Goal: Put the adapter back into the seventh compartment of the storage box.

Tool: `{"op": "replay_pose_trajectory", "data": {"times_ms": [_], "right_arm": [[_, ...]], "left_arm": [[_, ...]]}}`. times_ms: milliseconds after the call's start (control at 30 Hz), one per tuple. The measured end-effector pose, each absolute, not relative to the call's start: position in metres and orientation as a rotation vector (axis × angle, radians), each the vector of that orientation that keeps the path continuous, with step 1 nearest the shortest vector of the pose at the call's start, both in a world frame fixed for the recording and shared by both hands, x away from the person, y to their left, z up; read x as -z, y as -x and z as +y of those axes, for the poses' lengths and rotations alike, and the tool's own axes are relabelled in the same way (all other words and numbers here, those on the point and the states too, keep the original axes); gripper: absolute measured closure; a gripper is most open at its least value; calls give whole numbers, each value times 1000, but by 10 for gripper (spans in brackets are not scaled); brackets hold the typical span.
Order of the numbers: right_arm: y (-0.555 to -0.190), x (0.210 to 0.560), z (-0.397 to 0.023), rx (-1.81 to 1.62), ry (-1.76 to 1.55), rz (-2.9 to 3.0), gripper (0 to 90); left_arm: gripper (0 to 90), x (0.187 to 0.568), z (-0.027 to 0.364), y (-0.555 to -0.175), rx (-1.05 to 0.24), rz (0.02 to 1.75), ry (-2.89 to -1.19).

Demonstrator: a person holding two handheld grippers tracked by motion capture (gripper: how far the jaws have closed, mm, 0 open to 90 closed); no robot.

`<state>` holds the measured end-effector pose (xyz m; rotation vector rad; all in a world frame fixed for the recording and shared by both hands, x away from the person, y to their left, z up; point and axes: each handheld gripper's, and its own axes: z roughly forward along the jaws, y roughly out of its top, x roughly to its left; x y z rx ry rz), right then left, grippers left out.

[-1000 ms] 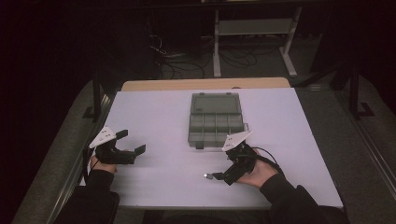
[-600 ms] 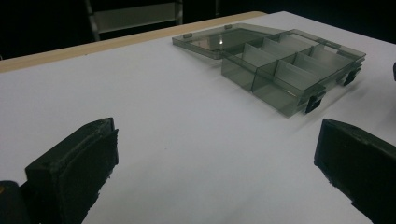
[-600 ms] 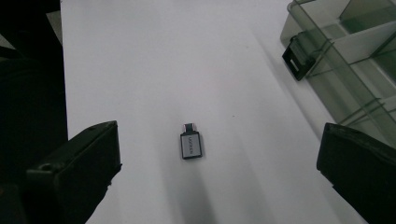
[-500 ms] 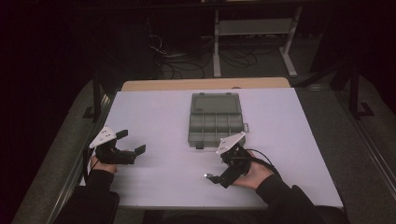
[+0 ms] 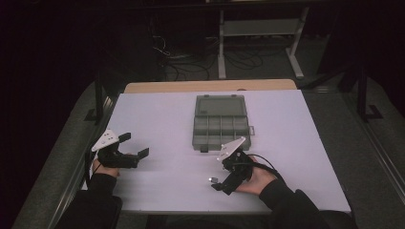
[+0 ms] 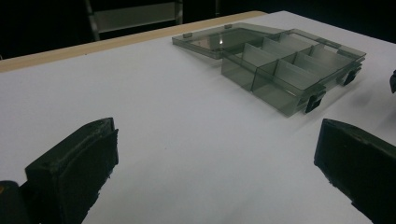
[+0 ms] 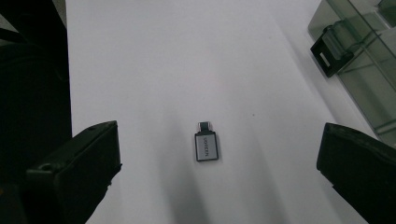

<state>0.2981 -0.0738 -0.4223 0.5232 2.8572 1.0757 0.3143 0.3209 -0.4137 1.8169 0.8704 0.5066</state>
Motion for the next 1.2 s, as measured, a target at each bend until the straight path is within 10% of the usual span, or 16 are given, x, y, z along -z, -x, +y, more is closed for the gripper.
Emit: {"op": "replay_pose_trajectory", "data": {"times_ms": [1200], "right_arm": [[-302,435,-60,-979,-478,2943,153]], "left_arm": [[0,414,321,-314,-504,870,-1817]]}}
